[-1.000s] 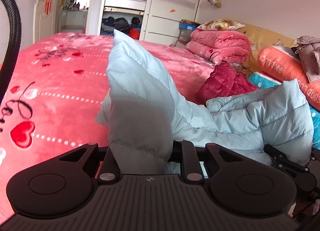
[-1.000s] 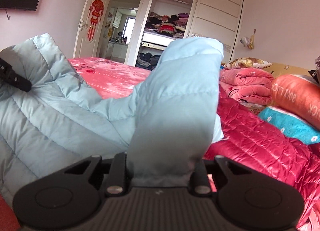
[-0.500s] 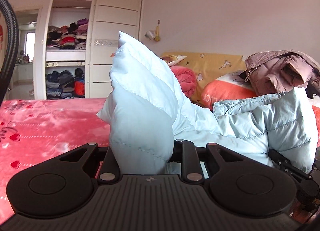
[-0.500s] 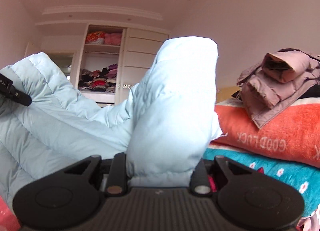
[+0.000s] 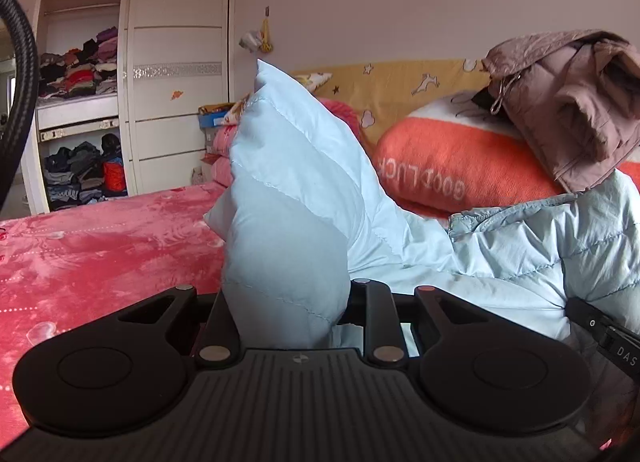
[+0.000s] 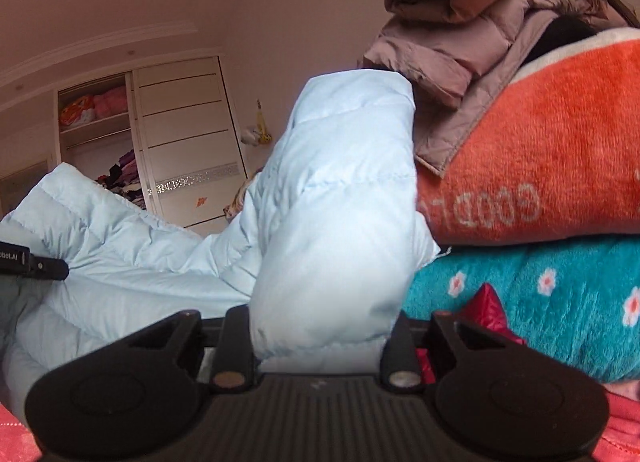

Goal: Fold large clothes
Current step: 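Lift the folded jacket with both grippers and carry it toward the red jacket stack, then lower the folded jacket onto the red jacket and open both grippers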

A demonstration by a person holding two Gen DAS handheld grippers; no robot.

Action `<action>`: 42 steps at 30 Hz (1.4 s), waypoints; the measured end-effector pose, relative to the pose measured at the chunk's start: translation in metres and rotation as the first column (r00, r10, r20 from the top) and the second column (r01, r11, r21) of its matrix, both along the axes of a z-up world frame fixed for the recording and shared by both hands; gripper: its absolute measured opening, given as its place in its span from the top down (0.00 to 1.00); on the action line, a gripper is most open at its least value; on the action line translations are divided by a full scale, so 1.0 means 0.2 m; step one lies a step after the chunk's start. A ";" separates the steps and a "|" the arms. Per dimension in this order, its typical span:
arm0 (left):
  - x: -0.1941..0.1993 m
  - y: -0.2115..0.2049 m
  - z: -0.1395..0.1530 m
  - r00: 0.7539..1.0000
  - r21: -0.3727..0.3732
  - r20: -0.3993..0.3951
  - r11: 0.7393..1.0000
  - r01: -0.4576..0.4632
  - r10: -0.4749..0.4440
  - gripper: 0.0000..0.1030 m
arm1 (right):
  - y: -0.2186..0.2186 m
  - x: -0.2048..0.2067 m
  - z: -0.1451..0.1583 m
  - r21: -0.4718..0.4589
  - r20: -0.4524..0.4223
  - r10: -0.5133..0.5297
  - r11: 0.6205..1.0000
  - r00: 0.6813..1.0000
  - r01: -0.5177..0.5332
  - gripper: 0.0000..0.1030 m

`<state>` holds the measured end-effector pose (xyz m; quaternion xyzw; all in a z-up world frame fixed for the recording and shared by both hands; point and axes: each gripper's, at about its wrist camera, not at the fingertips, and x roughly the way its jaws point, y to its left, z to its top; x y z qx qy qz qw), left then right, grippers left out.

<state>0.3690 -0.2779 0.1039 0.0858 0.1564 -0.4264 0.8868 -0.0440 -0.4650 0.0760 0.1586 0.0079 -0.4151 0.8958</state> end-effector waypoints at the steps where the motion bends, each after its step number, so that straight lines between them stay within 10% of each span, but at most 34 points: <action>1: 0.05 -0.05 -0.04 1.000 0.014 -0.015 1.000 -0.002 0.002 0.73 | -0.02 0.01 -0.02 0.016 -0.011 -0.002 1.000 1.000 0.002 0.76; 9: 0.23 -0.31 -0.28 0.997 0.116 -0.042 0.992 -0.053 0.058 0.66 | -0.06 0.10 -0.17 0.079 -0.119 -0.028 0.996 0.993 0.038 0.65; 19: 0.34 -0.35 -0.35 0.981 0.127 -0.014 0.973 -0.191 0.195 0.21 | -0.13 0.04 -0.20 0.097 -0.137 -0.134 0.984 0.981 0.148 0.27; 31: -0.06 0.09 -0.19 0.951 0.068 0.099 0.951 -0.301 0.294 0.04 | 0.01 -0.12 0.06 -0.042 -0.130 -0.182 0.983 0.975 0.178 0.14; 42: -0.62 0.61 -0.24 0.940 0.078 -0.031 0.939 -0.336 0.339 0.00 | 0.38 -0.22 0.06 0.052 -0.200 0.020 0.999 0.980 -0.010 0.07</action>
